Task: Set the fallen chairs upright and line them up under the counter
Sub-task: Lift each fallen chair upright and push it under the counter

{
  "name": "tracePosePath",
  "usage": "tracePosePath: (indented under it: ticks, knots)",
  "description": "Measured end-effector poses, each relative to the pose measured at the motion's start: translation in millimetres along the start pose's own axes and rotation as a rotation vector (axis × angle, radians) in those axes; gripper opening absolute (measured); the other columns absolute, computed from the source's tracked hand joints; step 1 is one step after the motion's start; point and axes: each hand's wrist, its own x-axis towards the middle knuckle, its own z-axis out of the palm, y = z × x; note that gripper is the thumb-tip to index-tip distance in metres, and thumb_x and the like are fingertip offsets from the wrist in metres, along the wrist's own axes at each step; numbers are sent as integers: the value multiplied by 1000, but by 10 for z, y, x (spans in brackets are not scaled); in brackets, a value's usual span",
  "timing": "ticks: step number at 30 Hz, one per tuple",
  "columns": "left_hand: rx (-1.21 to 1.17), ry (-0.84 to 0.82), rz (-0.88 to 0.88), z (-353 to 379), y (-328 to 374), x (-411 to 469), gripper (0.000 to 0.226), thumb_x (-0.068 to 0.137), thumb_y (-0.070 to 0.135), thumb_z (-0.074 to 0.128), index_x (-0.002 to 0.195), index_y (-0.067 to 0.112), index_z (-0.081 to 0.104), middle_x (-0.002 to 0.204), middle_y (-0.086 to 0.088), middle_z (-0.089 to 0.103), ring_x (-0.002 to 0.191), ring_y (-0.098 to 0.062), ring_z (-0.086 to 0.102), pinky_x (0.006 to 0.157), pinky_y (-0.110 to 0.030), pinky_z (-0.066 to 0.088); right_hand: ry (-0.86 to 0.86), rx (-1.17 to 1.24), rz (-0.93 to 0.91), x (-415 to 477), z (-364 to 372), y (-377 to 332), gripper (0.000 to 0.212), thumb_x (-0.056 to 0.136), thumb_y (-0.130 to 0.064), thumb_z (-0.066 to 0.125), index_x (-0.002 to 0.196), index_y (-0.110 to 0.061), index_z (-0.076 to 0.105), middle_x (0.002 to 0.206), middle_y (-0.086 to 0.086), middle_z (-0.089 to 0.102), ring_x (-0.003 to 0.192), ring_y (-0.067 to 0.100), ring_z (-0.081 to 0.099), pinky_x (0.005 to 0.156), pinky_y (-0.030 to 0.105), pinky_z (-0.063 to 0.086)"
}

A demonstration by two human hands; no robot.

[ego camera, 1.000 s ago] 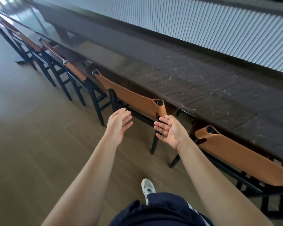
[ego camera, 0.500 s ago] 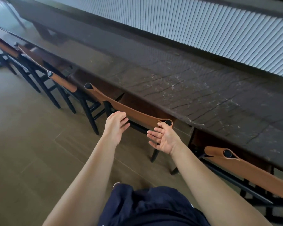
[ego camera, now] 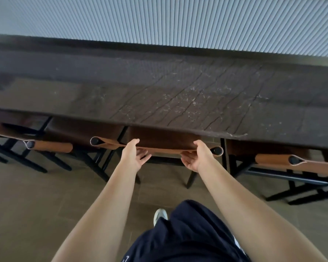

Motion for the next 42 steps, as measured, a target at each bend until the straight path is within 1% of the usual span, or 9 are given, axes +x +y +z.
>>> tracePosePath:
  ticks: [3,7,10,14,18,26,29,35,42]
  knots:
    - [-7,1,-53,-65,59,102,7,97,16,55,100,11,52,106,-19,52,117,-37,53,86,-54,51,64,47,-16,72,-12,18,32,96,-22,56,124,-5,51,116,17,64,100,31,64,75,46,55]
    - [-45,8,-32,-102,217,248,33,97,0,49,130,2,47,128,-25,47,116,-41,54,87,-54,52,120,289,-106,206,-5,4,19,91,11,41,105,2,50,104,21,54,107,41,56,80,57,53]
    - [-26,-4,-21,-82,261,291,32,94,-10,43,126,-3,47,127,-28,47,115,-43,54,88,-54,52,124,344,-144,186,-19,33,21,87,19,39,87,0,47,94,20,53,103,45,56,80,60,53]
    - [-1,11,-8,-42,169,257,27,93,-13,42,117,-3,50,105,-24,55,95,-37,61,76,-49,54,152,362,-160,188,-157,58,22,88,20,41,97,1,46,113,23,52,107,47,56,86,61,53]
    - [6,-22,7,50,3,222,25,91,-15,43,111,-3,50,109,-25,54,85,-35,62,66,-46,55,173,381,-183,209,-394,36,20,89,18,44,96,0,49,102,20,54,96,42,59,73,53,55]
    - [0,-60,23,252,-23,313,38,91,-14,45,127,0,47,114,-23,54,92,-36,63,64,-47,57,126,410,-196,325,-548,-124,17,90,14,49,99,-1,51,104,24,56,89,38,62,60,48,56]
    - [-19,-66,4,300,43,353,44,91,-14,47,133,2,44,121,-25,51,97,-36,61,64,-49,57,119,427,-204,391,-499,-190,22,90,13,49,107,0,51,102,21,55,86,36,61,64,48,56]
    - [-5,-74,0,279,213,421,39,92,-14,46,128,1,48,126,-26,49,96,-36,61,64,-50,57,135,420,-194,480,-339,-144,14,90,13,49,94,0,52,98,20,56,79,33,62,61,46,56]
    - [2,-127,-40,262,193,331,33,94,-7,48,126,1,48,128,-26,49,110,-38,58,75,-49,56,117,386,-220,398,-337,-126,18,94,2,52,113,0,52,92,19,61,79,31,66,54,43,59]
